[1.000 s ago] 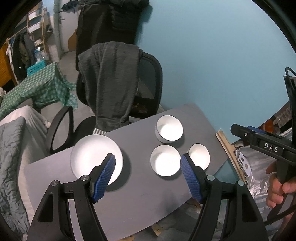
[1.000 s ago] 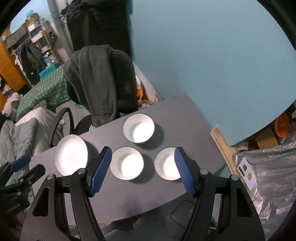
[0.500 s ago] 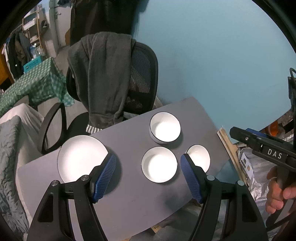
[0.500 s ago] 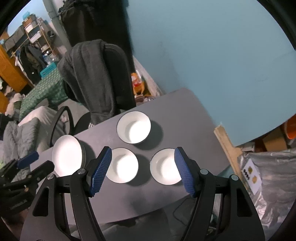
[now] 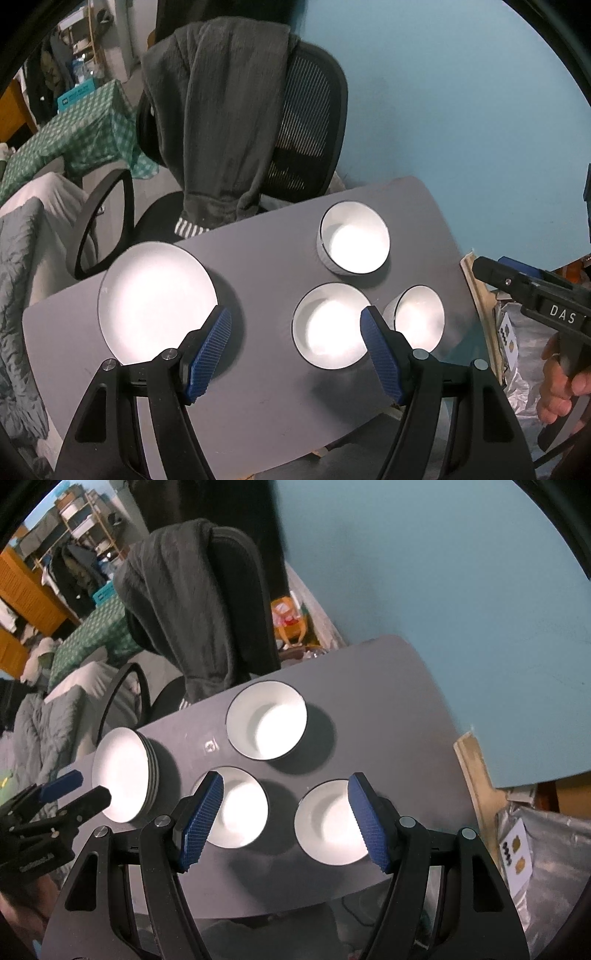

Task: Organize plates and bowls

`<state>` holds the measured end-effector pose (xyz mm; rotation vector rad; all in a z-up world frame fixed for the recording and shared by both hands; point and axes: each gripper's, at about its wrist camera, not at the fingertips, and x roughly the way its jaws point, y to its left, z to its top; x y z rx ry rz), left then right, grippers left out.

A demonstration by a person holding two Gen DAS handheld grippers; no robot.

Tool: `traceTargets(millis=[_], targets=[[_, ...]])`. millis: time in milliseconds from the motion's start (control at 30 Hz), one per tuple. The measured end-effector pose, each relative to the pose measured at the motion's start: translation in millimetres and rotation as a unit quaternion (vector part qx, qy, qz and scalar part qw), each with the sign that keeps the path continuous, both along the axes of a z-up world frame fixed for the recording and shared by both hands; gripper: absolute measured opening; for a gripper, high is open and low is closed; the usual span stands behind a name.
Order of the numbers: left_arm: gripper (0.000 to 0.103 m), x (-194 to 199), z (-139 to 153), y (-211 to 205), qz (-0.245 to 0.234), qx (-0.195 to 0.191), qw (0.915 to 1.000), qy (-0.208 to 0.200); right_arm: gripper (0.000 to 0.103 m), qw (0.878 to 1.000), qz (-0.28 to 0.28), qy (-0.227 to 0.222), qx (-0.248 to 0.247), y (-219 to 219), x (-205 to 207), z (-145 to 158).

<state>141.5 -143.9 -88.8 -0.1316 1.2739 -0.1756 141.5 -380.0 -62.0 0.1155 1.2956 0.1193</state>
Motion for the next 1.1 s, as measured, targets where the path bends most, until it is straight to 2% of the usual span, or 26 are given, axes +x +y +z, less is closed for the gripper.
traceTargets(millis=[300,500,733,900,1100], targets=[[0.074,3.0,-32.6,-8.6,-0.003,0.01,0.9996,0.025,0.069,0.999,0.027,0.021,-0.003,0.2,10.1,-26.6],[0.074,0.0,-56.3,-12.6,0.006,0.023,0.999,0.039,0.069,0.997,0.068,0.037,-0.006,7.9,16.0,-55.0],[0.074,-7.3,-88.1,-13.9,0.038,0.016,0.9969,0.068,0.069,0.989,0.126,0.072,0.018,24.3,21.4,-94.2],[0.074,-8.8,-103.1,-12.0,0.071,0.003,0.9939,0.084,0.069,0.982,0.17,0.082,0.009,34.7,24.4,-114.2],[0.074,-4.1,-120.9,-18.5,0.083,0.02,0.9924,0.089,0.069,0.972,0.217,0.091,0.007,42.6,24.8,-130.1]])
